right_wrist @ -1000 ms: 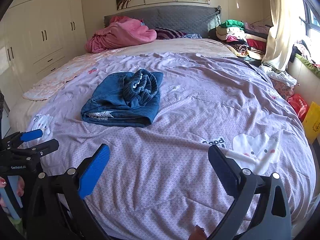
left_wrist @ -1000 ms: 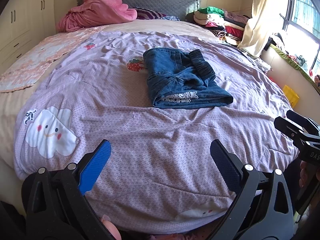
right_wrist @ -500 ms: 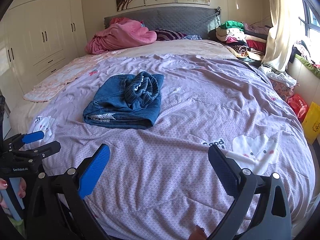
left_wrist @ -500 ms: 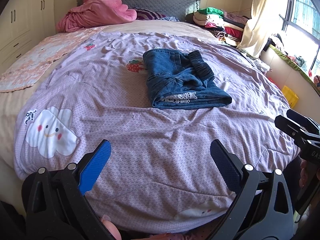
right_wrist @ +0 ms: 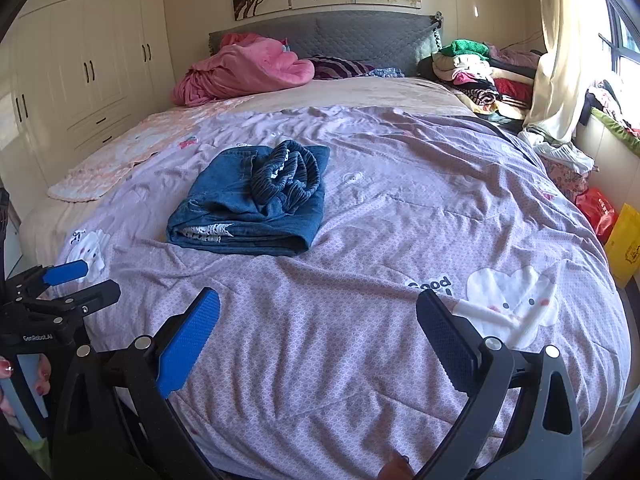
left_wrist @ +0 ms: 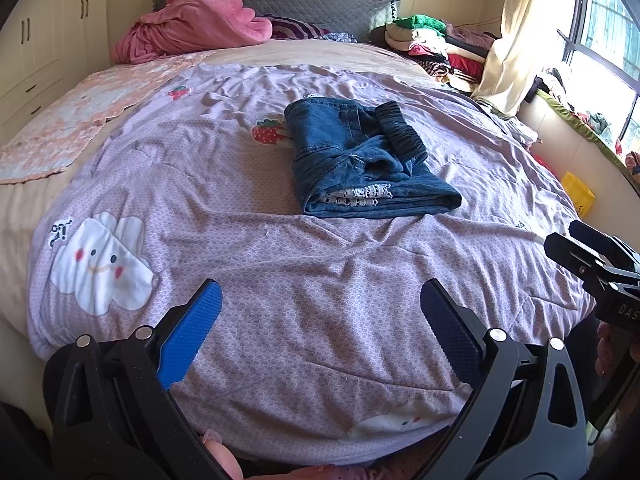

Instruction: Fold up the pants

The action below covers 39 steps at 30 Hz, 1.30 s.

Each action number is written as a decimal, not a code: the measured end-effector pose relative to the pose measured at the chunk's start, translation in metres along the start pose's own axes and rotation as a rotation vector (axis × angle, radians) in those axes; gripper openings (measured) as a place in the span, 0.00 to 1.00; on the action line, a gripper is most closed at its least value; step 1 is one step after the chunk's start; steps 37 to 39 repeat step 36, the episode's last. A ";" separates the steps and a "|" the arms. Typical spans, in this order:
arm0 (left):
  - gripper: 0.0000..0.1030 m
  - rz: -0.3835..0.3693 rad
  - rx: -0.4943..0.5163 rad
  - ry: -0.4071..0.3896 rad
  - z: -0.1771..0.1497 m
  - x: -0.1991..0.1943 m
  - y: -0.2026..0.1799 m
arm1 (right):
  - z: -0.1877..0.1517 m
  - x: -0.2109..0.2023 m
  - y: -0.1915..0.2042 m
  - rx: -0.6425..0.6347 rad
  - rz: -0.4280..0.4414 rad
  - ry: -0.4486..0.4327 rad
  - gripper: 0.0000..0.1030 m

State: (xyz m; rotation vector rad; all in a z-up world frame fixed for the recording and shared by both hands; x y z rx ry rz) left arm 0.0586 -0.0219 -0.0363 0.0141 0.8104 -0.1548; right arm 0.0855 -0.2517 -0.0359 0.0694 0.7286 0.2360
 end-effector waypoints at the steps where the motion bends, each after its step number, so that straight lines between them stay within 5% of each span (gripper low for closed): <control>1: 0.91 -0.002 0.000 0.001 0.000 0.000 0.000 | 0.000 0.000 0.000 0.000 -0.001 0.001 0.95; 24: 0.91 -0.016 -0.015 0.052 -0.007 0.017 0.009 | -0.008 0.015 -0.018 0.018 -0.038 0.031 0.95; 28: 0.91 0.019 -0.071 0.012 0.011 0.026 0.042 | -0.001 0.025 -0.061 0.078 -0.086 0.049 0.95; 36: 0.91 0.329 -0.150 0.116 0.070 0.110 0.193 | 0.055 0.070 -0.253 0.282 -0.348 0.083 0.95; 39: 0.91 0.329 -0.150 0.116 0.070 0.110 0.193 | 0.055 0.070 -0.253 0.282 -0.348 0.083 0.95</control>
Point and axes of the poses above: each gripper's, at about its wrist camera, not at the fingertips, and x roughly the way its jaws point, y to its left, z to its top, the point moved 6 cm from there along x, roughly the way its jaws point, and after that the axes turned 7 degrees about x, right-handed, at the moved point
